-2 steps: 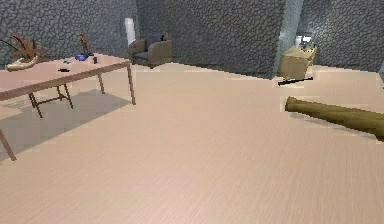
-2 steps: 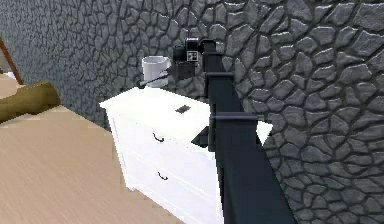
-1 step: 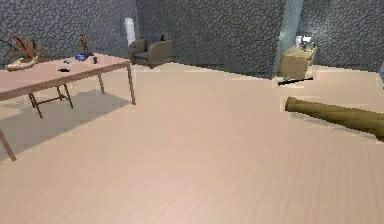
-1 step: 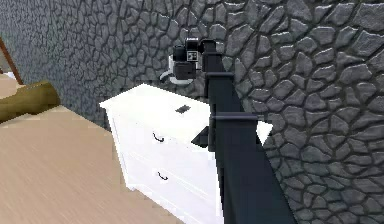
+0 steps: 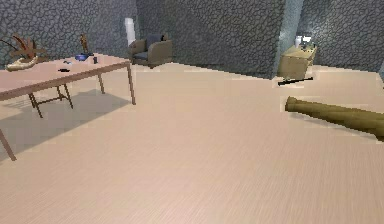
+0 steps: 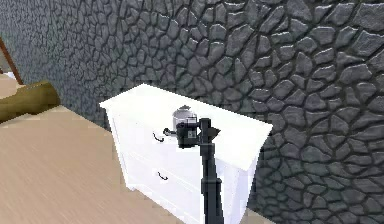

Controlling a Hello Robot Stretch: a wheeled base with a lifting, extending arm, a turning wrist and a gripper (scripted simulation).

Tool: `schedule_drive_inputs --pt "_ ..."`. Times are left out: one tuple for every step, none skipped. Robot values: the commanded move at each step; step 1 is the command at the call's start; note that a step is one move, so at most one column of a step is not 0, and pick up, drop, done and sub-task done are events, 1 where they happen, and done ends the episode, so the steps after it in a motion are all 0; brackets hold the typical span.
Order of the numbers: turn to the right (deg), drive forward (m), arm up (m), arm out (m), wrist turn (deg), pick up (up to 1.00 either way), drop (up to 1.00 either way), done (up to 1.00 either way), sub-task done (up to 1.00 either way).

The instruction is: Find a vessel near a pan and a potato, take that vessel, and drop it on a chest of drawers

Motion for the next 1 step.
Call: schedule_drive_inputs --pt "0.0 0.00 0.00 0.00 0.0 0.00 1.00 0.00 0.00"
